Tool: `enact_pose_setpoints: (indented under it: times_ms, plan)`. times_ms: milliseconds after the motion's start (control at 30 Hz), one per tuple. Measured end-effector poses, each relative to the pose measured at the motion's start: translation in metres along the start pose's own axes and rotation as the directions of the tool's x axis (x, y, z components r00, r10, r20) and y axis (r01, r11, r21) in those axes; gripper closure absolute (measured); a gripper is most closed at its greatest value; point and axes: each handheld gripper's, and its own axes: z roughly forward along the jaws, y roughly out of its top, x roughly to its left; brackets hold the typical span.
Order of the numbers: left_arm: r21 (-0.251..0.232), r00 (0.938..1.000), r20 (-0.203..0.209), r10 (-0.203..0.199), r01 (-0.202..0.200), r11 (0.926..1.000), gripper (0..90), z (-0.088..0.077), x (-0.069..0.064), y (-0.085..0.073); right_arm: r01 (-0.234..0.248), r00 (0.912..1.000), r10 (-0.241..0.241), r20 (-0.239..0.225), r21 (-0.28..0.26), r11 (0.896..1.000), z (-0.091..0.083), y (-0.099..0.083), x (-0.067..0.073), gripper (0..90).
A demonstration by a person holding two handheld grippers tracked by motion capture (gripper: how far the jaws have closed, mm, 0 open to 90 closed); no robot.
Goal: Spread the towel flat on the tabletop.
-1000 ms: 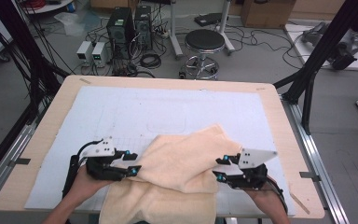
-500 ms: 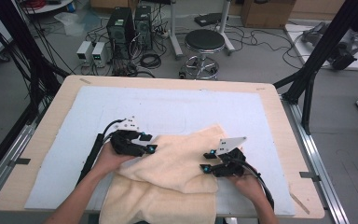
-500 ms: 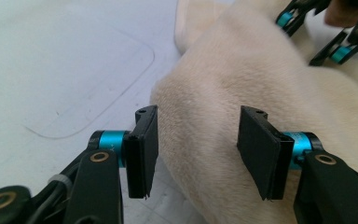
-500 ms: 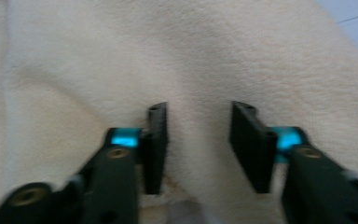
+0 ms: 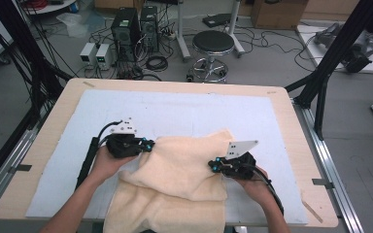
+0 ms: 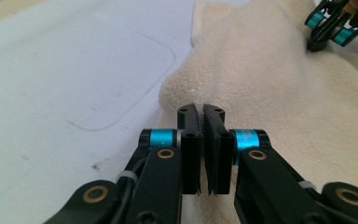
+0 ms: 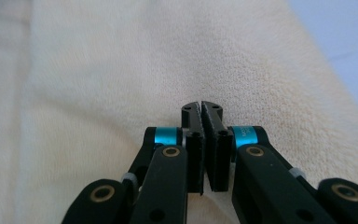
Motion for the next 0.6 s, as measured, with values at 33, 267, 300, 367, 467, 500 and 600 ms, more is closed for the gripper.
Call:
enact_pose_setpoints:
  times_ms: [33, 267, 300, 367, 467, 500, 600]
  plan:
    - [-0.015, 1.0000, -0.008, -0.002, 0.002, 0.9999, 85.3, -0.007, 0.000, 0.002, 0.003, 1.0000, -0.003, 0.005, -0.022, 1.000, -0.002, 0.004, -0.001, 88.4]
    - [-0.097, 0.9964, -0.080, 0.027, -0.035, 0.9946, 85.3, -0.059, -0.004, 0.018, 0.050, 0.9987, -0.050, 0.005, -0.142, 0.989, -0.015, 0.045, 0.001, 88.6]
    - [-0.105, 0.9954, -0.090, 0.035, -0.045, 0.9935, 85.3, -0.065, -0.007, 0.020, 0.064, 0.9979, -0.064, 0.002, -0.147, 0.987, -0.016, 0.050, 0.003, 88.6]
    - [-0.100, 0.9940, -0.092, 0.058, -0.067, 0.9927, 85.3, -0.077, -0.013, 0.020, 0.083, 0.9963, -0.086, -0.009, -0.149, 0.985, -0.016, 0.057, 0.009, 88.6]
    - [-0.064, 0.9932, -0.079, 0.085, -0.091, 0.9938, 85.3, -0.085, -0.028, 0.006, 0.115, 0.9923, -0.120, -0.034, -0.110, 0.987, -0.012, 0.058, 0.022, 88.6]
    - [-0.058, 0.9934, -0.074, 0.088, -0.092, 0.9941, 85.3, -0.085, -0.033, -0.001, 0.121, 0.9911, -0.126, -0.043, -0.102, 0.987, -0.012, 0.057, 0.028, 88.7]
    - [-0.039, 0.9965, -0.048, 0.069, -0.070, 0.9968, 85.3, -0.084, -0.048, -0.028, 0.139, 0.9875, -0.144, -0.064, -0.076, 0.987, -0.010, 0.048, 0.042, 89.0]
